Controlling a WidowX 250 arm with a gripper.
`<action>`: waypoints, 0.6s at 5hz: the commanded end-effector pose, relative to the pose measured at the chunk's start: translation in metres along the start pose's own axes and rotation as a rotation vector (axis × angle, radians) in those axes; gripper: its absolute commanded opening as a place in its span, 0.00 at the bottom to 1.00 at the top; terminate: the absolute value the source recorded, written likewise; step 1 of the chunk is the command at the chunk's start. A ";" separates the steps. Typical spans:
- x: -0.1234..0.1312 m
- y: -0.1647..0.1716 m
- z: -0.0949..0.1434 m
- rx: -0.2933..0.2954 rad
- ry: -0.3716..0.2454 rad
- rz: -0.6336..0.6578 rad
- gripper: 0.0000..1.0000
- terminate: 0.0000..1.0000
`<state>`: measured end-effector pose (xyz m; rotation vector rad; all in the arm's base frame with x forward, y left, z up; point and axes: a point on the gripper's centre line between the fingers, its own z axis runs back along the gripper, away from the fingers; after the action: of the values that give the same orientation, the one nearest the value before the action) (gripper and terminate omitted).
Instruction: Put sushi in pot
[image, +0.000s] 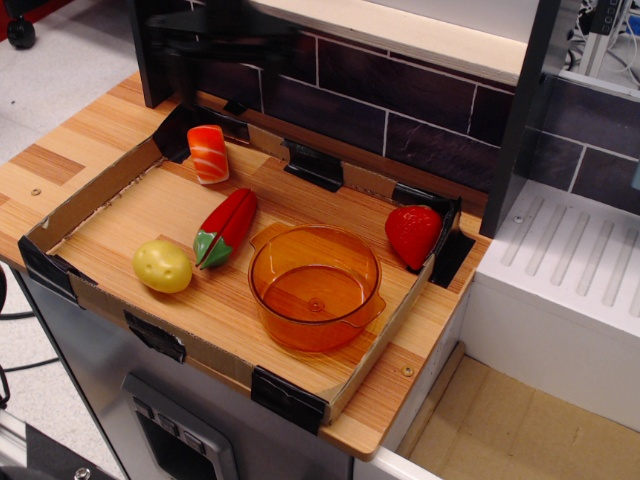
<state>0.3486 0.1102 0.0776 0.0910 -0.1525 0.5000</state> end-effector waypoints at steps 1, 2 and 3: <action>0.019 0.024 -0.012 -0.003 -0.048 -0.012 1.00 0.00; 0.015 0.023 -0.024 -0.005 -0.029 -0.014 1.00 0.00; 0.011 0.028 -0.033 0.002 -0.019 -0.013 1.00 0.00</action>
<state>0.3464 0.1391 0.0367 0.0911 -0.1326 0.4861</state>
